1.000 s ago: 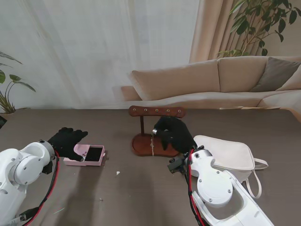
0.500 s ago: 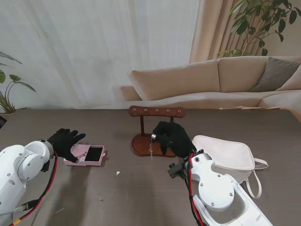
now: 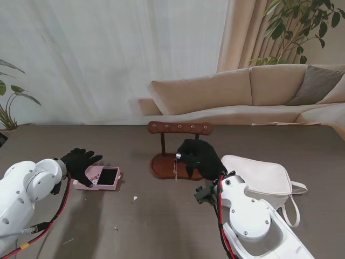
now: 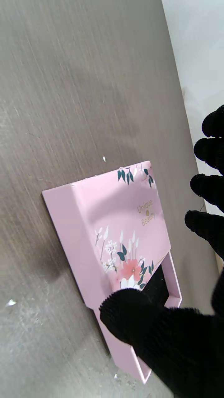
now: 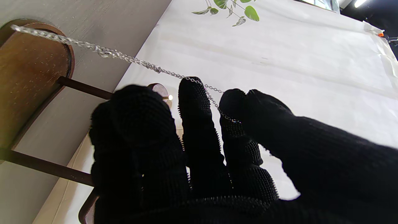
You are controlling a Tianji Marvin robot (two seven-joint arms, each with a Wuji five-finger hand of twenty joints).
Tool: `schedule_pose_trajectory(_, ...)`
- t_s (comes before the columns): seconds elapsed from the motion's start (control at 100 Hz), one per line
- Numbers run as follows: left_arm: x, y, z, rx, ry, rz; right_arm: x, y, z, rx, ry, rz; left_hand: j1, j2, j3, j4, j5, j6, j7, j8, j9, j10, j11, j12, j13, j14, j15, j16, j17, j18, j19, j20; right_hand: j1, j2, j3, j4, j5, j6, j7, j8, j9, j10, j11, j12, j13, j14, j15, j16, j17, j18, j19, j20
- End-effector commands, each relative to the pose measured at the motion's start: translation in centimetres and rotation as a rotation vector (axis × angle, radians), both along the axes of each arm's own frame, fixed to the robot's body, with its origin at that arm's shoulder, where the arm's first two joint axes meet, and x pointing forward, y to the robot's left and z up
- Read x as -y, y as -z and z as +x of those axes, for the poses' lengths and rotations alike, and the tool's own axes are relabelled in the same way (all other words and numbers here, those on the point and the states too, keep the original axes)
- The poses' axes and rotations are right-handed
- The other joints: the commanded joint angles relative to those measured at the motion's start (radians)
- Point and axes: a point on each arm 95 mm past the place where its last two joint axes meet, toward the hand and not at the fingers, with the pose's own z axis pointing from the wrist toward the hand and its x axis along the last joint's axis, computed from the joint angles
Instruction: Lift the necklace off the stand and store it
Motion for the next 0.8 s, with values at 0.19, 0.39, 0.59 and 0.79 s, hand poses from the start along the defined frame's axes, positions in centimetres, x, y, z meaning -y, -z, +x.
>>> schedule_pose_trajectory(0.19,0.0,0.2,0.0,-0.057,0.016,0.033,-0.2,0.4,-0.1,-0.017,-0.009,0.003,-0.153,-0.113,0.198,-0.069,-0.033,-0.036,-0.007,0.035,-0.031,0.000,-0.009,-0.008,-0.034,-0.008,-0.021,-0.018,-0.001,-0.034,-0.037,-0.038,0.035,-0.002,0.025,0.006,0.045,-0.066,0.023,0.013,0.027,-0.012,-0.002,-0.001,0.055,0.001,0.018,0.009,0.090,0.016,0.048,0.019)
schedule_pose_trajectory(0.39,0.1,0.8,0.0,-0.080,0.029,0.059,-0.2,0.4,-0.2,-0.022,-0.008,0.010,-0.195,-0.109,0.224,-0.082,-0.034,-0.033,-0.010,0.034,-0.031,0.000,-0.010,-0.008,-0.030,-0.004,-0.006,0.046,-0.001,-0.034,-0.036,-0.036,0.038,-0.001,0.025,0.006,0.046,-0.063,0.023,0.013,0.026,-0.011,-0.002,-0.001,0.055,0.002,0.018,0.009,0.089,0.017,0.048,0.019)
schedule_pose_trajectory(0.59,0.3,1.7,-0.1,-0.107,0.027,0.066,-0.1,0.5,-0.2,-0.027,-0.010,0.009,-0.163,-0.085,0.164,-0.071,-0.033,-0.025,-0.005,0.034,-0.018,0.004,0.001,0.013,-0.027,-0.004,0.013,0.085,-0.001,-0.031,-0.036,-0.038,0.038,-0.001,0.025,0.007,0.047,-0.062,0.022,0.013,0.025,-0.009,-0.003,-0.001,0.054,0.005,0.019,0.009,0.088,0.017,0.048,0.020)
schedule_pose_trajectory(0.79,0.5,2.6,-0.5,-0.132,0.023,0.072,-0.1,0.6,-0.2,-0.031,-0.004,0.013,-0.161,-0.083,0.158,-0.070,0.004,-0.023,0.010,0.063,0.008,0.003,0.014,0.030,-0.026,-0.009,0.039,0.195,-0.002,-0.022,-0.030,-0.027,0.038,-0.003,0.026,0.007,0.047,-0.060,0.022,0.014,0.025,-0.010,-0.002,-0.001,0.055,0.003,0.021,0.009,0.088,0.016,0.048,0.020)
